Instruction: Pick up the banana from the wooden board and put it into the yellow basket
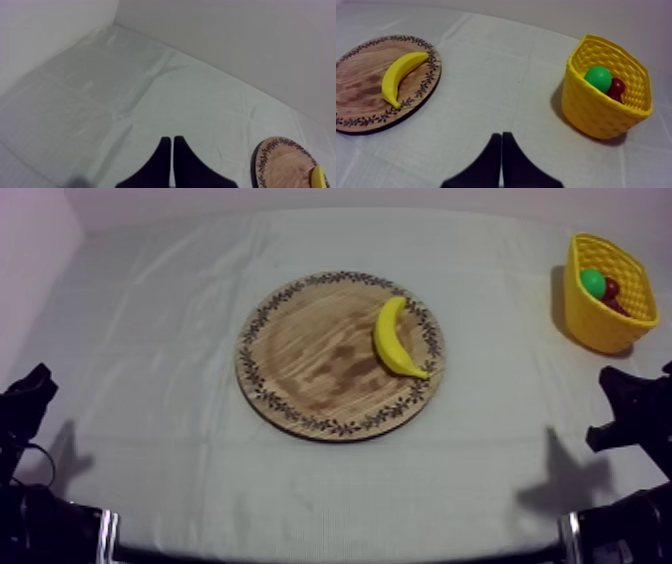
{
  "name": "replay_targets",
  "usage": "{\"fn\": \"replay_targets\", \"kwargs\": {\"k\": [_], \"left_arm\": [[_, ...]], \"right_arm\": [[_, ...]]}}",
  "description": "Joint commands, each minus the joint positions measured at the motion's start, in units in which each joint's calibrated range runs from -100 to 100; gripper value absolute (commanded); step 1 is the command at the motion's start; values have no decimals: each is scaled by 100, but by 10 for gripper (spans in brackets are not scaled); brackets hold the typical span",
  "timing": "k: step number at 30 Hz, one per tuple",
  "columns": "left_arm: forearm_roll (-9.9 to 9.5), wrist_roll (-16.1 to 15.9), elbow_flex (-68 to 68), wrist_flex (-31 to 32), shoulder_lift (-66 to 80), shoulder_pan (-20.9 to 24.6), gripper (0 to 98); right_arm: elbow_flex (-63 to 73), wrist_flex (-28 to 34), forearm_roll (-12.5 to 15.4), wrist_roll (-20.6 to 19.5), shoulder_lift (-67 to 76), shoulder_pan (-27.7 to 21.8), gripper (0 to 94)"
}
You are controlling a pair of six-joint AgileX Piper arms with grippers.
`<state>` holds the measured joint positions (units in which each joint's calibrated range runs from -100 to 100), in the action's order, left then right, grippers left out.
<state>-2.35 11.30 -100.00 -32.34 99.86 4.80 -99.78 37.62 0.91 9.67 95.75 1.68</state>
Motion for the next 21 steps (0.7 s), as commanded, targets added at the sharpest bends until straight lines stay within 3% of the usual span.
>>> {"fn": "replay_targets", "kwargs": {"k": [1,17,21], "left_arm": [[-2,1,0,0,-4,1,1],[-2,1,0,0,-4,1,1],[-2,1,0,0,-4,1,1]], "right_arm": [[0,93,14,130,0,9,6],[0,93,14,153,0,9,6],[0,93,14,330,0,29,4]]}}
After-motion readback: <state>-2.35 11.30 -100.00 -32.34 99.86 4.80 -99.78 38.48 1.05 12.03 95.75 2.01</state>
